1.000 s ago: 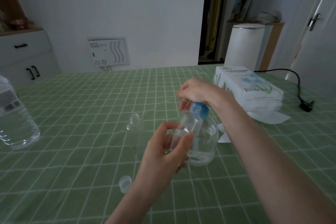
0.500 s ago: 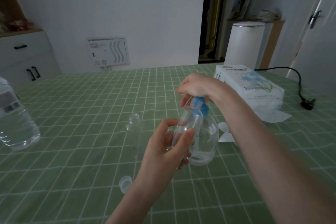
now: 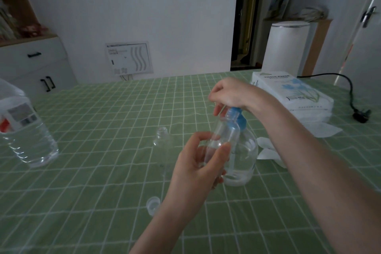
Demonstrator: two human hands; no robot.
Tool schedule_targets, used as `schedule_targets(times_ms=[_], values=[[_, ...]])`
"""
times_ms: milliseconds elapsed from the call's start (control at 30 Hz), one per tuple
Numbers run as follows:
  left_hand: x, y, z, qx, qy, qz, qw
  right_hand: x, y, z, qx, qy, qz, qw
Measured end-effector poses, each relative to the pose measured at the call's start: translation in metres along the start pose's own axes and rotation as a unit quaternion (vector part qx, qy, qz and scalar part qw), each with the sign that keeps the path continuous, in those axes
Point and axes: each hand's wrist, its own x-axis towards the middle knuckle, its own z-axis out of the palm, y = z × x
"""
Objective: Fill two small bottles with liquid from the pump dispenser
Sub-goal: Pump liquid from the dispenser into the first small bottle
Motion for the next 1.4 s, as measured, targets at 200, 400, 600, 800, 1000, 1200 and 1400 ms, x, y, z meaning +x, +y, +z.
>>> schedule_targets(times_ms=[200,400,600,800,1000,1200,1400], values=[[-0.001,0.0,-0.001,-0.001,-0.01,-0.001,1.0,-0.001,0.0,0.001,-0.014,-0.018,0.028,0.999],[-0.003,-0.006,-0.002,0.007,0.002,0.001,1.0,0.0,0.005,0.008,-0.006,-0.02,0.035,0.999],[-0.001,-0.005,0.0,0.001,-0.005,0.006,1.0,0.0,0.002,0.003,0.011,0.003,0.008,1.0],[-0.002,-0.003,-0.001,-0.01,-0.006,0.006,1.0,-0.001,0.001,0.0,0.007,0.02,0.006,1.0],[-0.003,-0.005,-0.002,0.009,0.001,-0.004,1.0,0.001,0.004,0.007,-0.006,0.002,0.037,0.999],[-0.002,-0.004,-0.002,0.009,-0.002,-0.009,1.0,0.0,0.005,0.007,-0.005,0.007,0.036,0.999],[-0.002,0.001,-0.002,0.001,-0.005,-0.001,1.0,-0.001,-0.002,-0.001,-0.032,0.016,0.025,0.999]])
